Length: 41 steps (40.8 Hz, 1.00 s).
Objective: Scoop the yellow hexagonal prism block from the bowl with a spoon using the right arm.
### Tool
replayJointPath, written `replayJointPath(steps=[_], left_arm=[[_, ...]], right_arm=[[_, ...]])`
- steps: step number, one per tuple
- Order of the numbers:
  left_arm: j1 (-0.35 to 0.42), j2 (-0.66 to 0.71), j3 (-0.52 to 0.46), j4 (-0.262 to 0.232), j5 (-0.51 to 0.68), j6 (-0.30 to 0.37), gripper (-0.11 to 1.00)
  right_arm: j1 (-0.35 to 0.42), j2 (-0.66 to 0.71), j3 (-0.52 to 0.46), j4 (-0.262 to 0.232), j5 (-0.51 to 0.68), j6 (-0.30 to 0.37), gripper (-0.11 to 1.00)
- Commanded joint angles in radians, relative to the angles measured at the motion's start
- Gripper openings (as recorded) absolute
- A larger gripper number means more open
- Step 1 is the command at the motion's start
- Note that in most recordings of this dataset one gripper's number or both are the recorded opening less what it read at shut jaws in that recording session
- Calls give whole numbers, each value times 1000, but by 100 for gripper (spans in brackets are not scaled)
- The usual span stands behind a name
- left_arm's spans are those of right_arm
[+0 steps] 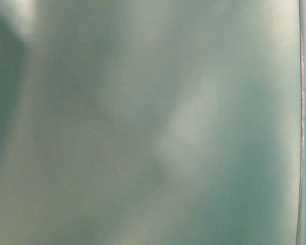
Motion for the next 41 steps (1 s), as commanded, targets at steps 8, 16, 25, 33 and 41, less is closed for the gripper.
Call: replayJointPath(steps=[8, 16, 25, 33, 41], left_arm=[[2, 8, -28, 3, -5, -3, 0], [3, 8, -28, 3, -5, -3, 0], [2, 8, -28, 3, -5, -3, 0], [3, 8, -28, 3, -5, -3, 0], [2, 8, -26, 3, -5, -3, 0]], right_arm=[[0, 8, -28, 20, -3, 2, 28], [2, 18, -25, 48, -5, 3, 50], [2, 58, -18, 54, 3, 3, 50], [2, 110, -9, 57, 12, 12, 50], [2, 199, 2, 57, -20, 58, 50]])
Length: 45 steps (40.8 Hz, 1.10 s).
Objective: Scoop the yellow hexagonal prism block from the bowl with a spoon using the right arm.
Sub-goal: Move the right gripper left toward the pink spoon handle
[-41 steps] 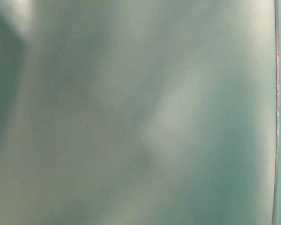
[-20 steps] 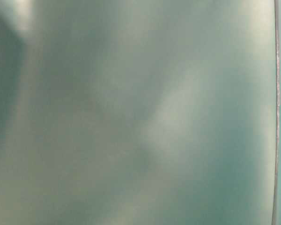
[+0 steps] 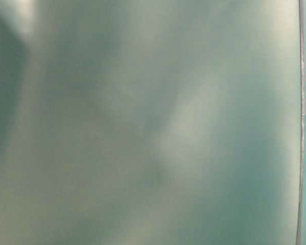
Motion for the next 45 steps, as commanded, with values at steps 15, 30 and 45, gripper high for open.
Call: replayJointPath(steps=[15, 30, 45], left_arm=[[2, 8, -25, 2, 0, -2, 0], [2, 9, -26, 2, 11, -2, 0], [2, 8, -26, 2, 9, -2, 0]], right_arm=[[37, 288, 52, 3, -261, 61, 50], [166, 492, 170, 87, -601, 95, 50], [328, 721, 187, 219, -821, 95, 50]])
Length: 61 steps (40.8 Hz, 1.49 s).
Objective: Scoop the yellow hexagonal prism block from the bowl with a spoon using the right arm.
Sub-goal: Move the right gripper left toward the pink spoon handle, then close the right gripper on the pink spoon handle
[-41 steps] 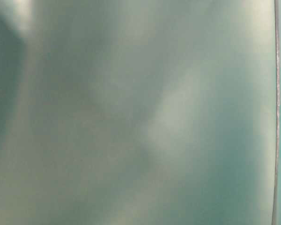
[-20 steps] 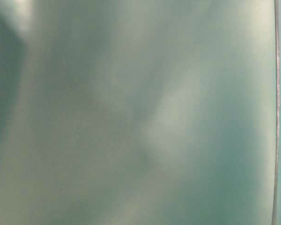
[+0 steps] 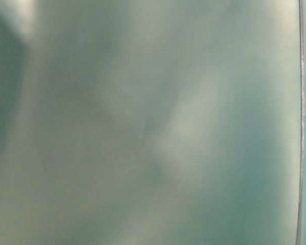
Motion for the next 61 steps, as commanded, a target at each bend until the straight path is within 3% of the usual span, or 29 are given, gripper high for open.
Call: replayJointPath(steps=[1, 11, 21, 61], left_arm=[[3, 8, -28, 2, -6, -2, 0], [3, 8, -28, 2, -6, -2, 0], [2, 8, -26, 2, -6, -2, 0], [2, 8, -28, 2, -6, -2, 0]], right_arm=[[31, 48, -15, 23, -40, -2, 50], [84, 158, -37, 89, -91, -2, 50], [118, 189, -38, 115, -103, -2, 50], [124, 239, -40, 120, -86, -3, 49]])
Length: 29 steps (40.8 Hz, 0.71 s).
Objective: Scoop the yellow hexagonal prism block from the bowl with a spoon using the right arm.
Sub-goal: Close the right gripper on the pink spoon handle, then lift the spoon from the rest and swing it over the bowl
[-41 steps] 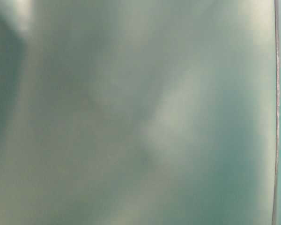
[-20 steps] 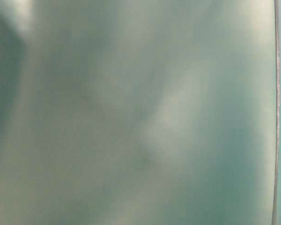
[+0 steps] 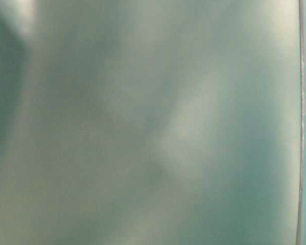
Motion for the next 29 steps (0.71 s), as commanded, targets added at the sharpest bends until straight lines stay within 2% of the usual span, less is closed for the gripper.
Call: replayJointPath(steps=[1, 5, 10, 19, 29], left_arm=[[0, 8, -28, 2, -6, -2, 0], [0, 8, -26, 2, -6, -2, 0], [0, 8, -28, 2, -6, -2, 0], [2, 8, -28, 2, -6, -2, 0], [2, 8, -28, 2, -6, -2, 0]], right_arm=[[5, -6, -6, 0, -3, -2, 48], [6, -6, -8, 0, -3, -3, 40], [5, -9, -8, 0, -3, -3, 22], [3, -78, -9, 2, 20, -15, 22], [-31, -258, -21, 2, 209, -44, 22]])
